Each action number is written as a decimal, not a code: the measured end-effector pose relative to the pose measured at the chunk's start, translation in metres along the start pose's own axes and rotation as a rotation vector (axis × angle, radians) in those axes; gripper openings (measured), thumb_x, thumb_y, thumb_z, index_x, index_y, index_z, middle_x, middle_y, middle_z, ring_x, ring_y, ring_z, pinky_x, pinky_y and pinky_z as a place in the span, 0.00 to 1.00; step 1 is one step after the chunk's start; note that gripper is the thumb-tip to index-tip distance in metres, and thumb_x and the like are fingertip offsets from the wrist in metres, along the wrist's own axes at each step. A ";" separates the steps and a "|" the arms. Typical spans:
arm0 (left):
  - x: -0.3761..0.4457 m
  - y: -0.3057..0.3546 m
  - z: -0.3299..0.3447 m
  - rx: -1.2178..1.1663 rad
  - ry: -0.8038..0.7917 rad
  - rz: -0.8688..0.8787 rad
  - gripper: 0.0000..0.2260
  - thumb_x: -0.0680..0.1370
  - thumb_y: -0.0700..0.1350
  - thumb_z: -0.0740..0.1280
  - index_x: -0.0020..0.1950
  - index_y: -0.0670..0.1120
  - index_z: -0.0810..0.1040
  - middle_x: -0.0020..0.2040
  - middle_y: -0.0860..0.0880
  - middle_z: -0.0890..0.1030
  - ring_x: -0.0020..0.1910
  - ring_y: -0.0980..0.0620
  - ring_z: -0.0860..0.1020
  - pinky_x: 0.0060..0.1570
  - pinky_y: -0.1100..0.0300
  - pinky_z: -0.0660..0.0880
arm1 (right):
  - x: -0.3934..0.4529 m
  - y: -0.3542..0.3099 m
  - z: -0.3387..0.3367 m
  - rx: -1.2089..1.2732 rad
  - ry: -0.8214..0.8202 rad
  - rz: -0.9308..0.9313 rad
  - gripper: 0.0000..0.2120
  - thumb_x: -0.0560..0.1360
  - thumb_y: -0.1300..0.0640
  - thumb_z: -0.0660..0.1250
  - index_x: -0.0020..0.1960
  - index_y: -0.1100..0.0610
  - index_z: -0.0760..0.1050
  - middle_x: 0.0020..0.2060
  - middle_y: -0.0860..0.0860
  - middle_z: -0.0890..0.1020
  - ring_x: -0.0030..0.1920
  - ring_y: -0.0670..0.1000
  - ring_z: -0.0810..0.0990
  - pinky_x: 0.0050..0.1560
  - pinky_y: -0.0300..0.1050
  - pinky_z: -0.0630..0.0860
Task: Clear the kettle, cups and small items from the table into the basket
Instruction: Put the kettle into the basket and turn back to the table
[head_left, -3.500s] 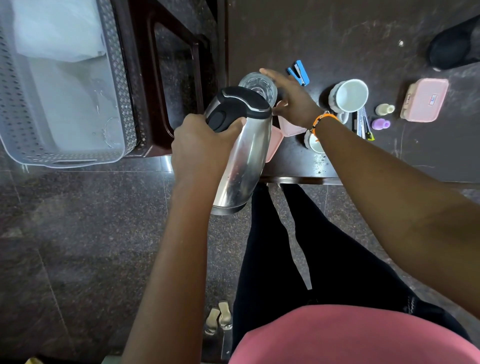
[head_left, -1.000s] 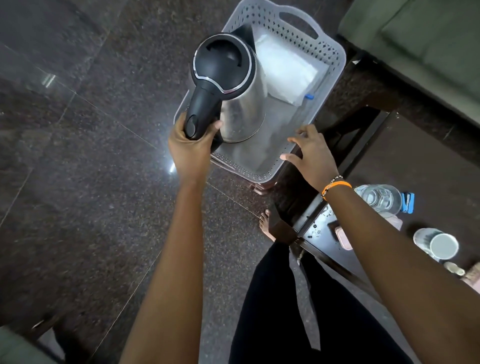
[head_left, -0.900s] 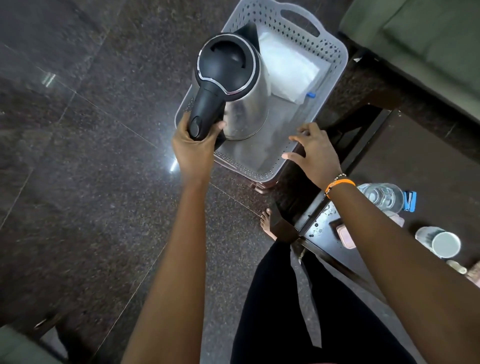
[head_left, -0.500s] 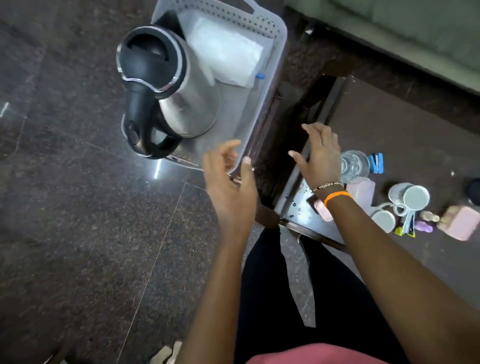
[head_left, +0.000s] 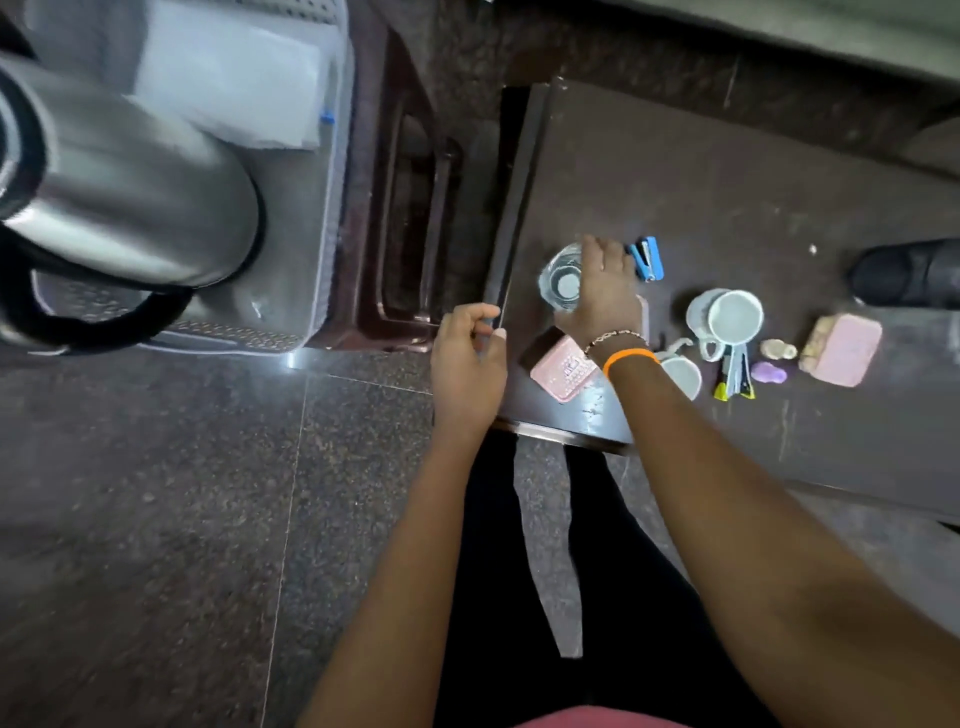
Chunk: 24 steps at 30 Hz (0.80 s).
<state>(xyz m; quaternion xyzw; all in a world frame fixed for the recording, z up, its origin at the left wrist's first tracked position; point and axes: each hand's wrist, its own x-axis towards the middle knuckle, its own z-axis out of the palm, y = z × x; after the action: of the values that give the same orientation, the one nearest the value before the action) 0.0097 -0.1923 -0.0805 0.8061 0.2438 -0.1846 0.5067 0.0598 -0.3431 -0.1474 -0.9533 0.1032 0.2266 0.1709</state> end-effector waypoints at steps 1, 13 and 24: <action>-0.002 0.003 0.005 0.003 0.003 -0.005 0.10 0.75 0.36 0.64 0.55 0.44 0.77 0.47 0.46 0.76 0.47 0.49 0.76 0.54 0.53 0.74 | -0.001 0.003 -0.004 0.009 -0.001 -0.015 0.38 0.65 0.62 0.71 0.72 0.57 0.60 0.67 0.58 0.67 0.68 0.60 0.64 0.65 0.51 0.68; -0.028 0.068 0.107 -0.003 -0.051 0.060 0.11 0.74 0.33 0.62 0.51 0.45 0.78 0.46 0.49 0.77 0.42 0.55 0.74 0.47 0.64 0.71 | -0.020 0.083 -0.097 0.202 0.142 0.001 0.39 0.62 0.61 0.72 0.70 0.48 0.63 0.66 0.57 0.66 0.67 0.59 0.66 0.53 0.51 0.76; -0.029 0.124 0.239 0.069 -0.146 0.162 0.09 0.76 0.35 0.62 0.53 0.44 0.77 0.45 0.50 0.77 0.39 0.61 0.73 0.41 0.77 0.67 | 0.008 0.229 -0.140 0.212 0.221 0.167 0.43 0.61 0.60 0.74 0.72 0.57 0.59 0.64 0.57 0.69 0.64 0.59 0.68 0.63 0.51 0.69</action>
<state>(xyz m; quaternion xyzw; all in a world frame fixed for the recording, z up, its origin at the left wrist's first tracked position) 0.0458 -0.4611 -0.0743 0.8244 0.1340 -0.2094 0.5084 0.0597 -0.6070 -0.0974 -0.9371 0.2237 0.1217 0.2386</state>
